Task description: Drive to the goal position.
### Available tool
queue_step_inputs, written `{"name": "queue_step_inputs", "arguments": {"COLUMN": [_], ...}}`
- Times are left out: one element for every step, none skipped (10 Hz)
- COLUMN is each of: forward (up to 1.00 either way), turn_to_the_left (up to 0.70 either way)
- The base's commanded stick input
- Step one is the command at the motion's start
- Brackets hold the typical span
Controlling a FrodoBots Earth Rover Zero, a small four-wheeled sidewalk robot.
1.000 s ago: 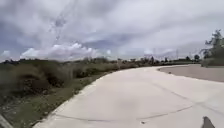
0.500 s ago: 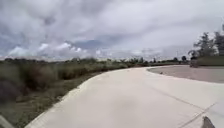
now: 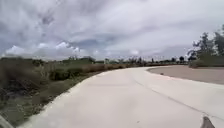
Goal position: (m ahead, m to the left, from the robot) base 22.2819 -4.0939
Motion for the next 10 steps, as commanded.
{"name": "queue_step_inputs", "arguments": {"forward": [0.85, 0.85, 0.85, 0.85, 0.85, 0.85, 0.85, 0.85, 0.85, 0.85], "turn_to_the_left": [0.00, 0.00, 0.00, 0.00, 0.00, 0.00, 0.00, 0.00, 0.00, 0.00]}}
